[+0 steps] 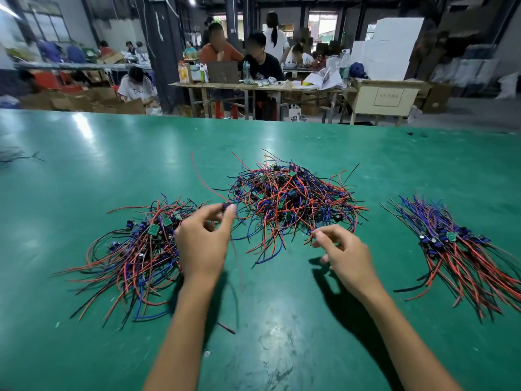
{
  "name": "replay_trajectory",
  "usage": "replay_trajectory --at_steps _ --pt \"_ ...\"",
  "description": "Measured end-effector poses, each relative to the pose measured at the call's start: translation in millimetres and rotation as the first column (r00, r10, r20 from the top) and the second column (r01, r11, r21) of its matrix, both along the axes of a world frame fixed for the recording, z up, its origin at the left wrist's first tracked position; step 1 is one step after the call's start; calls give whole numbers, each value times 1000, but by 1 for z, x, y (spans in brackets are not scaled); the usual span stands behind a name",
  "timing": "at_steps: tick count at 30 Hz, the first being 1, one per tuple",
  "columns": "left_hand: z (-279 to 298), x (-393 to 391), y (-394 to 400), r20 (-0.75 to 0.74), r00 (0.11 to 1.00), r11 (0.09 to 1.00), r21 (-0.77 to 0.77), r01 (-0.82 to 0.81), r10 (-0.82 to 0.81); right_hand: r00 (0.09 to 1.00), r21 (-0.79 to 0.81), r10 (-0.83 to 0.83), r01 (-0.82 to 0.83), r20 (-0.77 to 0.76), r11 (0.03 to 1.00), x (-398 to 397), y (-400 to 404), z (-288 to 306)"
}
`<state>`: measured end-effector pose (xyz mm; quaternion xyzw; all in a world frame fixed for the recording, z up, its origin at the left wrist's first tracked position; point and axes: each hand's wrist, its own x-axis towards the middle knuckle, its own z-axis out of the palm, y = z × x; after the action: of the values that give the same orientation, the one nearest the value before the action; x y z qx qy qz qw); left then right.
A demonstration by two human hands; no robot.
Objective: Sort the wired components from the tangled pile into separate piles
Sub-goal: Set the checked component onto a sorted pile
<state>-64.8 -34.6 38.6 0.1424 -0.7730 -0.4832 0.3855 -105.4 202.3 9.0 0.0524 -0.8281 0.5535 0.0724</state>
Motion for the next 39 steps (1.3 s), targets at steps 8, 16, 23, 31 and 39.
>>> replay_trajectory --at_steps 8,16,23,31,39 --pt "9 -7 -60 383 823 897 -313 -312 419 968 545 214 -108 -134 831 8 -33 -18" --pt "-30 -44 64 554 826 691 -637 341 104 986 321 130 -90 -103 943 -1 -24 -24" --pt "-36 -36 64 519 842 961 -129 245 -145 993 310 65 -31 -101 950 -9 -20 -27" --pt "-26 -25 75 272 720 763 351 543 -638 994 -29 107 -107 11 994 -7 -20 -15" --pt "-41 -25 74 429 887 907 -284 311 -170 995 -360 1 36 102 932 -7 -9 -16"
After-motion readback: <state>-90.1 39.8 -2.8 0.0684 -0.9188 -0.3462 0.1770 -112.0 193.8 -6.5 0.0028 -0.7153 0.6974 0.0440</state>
